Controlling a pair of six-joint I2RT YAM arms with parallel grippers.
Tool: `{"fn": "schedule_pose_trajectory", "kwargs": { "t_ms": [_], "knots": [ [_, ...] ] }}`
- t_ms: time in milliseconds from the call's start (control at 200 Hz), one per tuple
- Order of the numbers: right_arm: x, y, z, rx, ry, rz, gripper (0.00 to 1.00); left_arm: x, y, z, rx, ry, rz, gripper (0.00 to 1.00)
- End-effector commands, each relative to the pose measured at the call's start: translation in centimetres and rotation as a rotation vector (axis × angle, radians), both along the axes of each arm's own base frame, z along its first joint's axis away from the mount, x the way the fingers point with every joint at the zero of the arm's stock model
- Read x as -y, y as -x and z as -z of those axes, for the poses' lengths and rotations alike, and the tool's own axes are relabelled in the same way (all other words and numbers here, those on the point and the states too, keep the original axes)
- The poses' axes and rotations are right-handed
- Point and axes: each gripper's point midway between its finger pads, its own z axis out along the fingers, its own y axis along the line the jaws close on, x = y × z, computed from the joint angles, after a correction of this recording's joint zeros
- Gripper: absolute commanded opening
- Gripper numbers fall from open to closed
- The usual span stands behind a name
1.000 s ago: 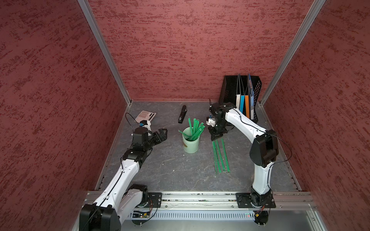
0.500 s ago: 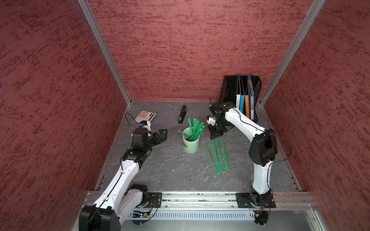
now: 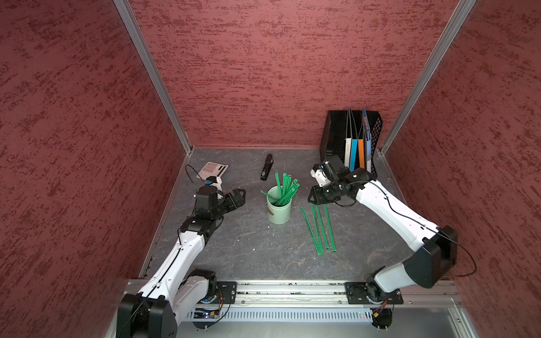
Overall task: Take the straws out of the storage container
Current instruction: Place the straw at the center of the board, then pick up the straw from the container.
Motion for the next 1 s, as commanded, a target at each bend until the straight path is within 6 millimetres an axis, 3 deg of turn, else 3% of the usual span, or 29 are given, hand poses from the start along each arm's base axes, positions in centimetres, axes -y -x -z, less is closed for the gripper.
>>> {"fn": "schedule_pose_trajectory", "kwargs": {
  "t_ms": [0, 110, 301, 586, 611, 766, 997],
  "knots": [
    [-3.4, -2.3, -2.7, 0.214, -0.125, 0.036, 0.37, 0.7, -0.5, -2.0, 0.046, 0.034, 0.018, 1.00],
    [-5.7, -1.5, -3.2, 0.252, -0.187, 0.012, 0.37, 1.3, -0.3, -2.3, 0.052, 0.058, 0.032, 1.00],
    [-7.8, 0.1, -5.0, 0.329, -0.175, -0.036, 0.38, 4.3, 0.0, -3.1, 0.083, 0.077, 0.169, 1.00],
    [-11.1, 2.0, -6.7, 0.441, -0.111, -0.179, 0.39, 4.6, 0.5, -4.3, 0.134, 0.101, 0.179, 1.00],
    [-11.7, 1.7, -5.7, 0.431, -0.084, -0.196, 0.39, 4.4, 0.5, -4.2, 0.130, 0.096, 0.171, 1.00],
    [-14.6, 0.4, -4.2, 0.466, 0.010, -0.287, 0.39, 3.3, 0.6, -3.9, 0.120, 0.081, 0.111, 1.00],
    [-16.7, -1.5, -2.0, 0.472, 0.098, -0.341, 0.39, 1.3, 1.2, -3.6, 0.123, 0.093, 0.020, 1.00]
  ]
}}
